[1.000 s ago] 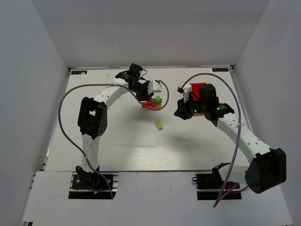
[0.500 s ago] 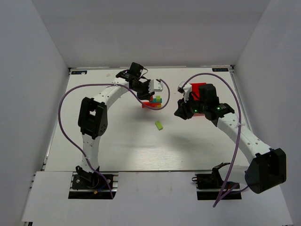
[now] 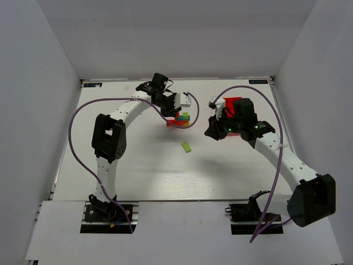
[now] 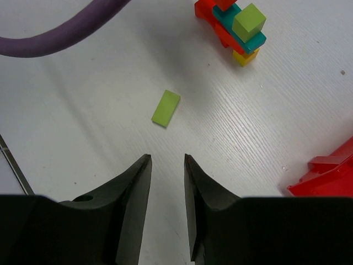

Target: Build the wood block tower

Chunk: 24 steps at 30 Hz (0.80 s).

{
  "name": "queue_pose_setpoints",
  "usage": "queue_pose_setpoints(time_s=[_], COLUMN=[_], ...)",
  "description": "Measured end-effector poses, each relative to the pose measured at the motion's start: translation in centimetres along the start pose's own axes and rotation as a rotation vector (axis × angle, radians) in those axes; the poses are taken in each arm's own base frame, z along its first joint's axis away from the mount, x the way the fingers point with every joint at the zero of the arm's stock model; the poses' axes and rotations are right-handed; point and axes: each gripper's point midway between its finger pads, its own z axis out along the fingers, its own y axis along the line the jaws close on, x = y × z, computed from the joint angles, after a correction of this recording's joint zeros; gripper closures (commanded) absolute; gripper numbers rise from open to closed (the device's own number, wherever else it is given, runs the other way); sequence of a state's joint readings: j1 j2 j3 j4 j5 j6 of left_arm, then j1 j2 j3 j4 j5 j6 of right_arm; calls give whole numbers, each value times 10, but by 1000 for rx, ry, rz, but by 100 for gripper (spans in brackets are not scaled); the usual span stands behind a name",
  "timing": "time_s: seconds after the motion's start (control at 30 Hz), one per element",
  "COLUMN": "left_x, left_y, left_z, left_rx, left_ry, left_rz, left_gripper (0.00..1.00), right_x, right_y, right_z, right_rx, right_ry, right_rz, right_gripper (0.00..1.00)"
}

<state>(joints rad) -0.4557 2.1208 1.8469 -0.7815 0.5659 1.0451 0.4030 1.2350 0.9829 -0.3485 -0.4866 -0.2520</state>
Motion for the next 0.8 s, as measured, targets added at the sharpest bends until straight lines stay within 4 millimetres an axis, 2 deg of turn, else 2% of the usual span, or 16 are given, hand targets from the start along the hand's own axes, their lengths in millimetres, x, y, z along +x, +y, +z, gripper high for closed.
queue_pose_setpoints(time_s=[0.8], left_x=[-7], left_y=[-5], left_z=[4], left_rx=[18], left_ry=[-23], left_rz=[-14], left_gripper=[90], right_x=[0], right_y=[0], right_z=[0], right_rx=[-4], right_ry=[-2], right_rz=[-3], right_gripper=[63])
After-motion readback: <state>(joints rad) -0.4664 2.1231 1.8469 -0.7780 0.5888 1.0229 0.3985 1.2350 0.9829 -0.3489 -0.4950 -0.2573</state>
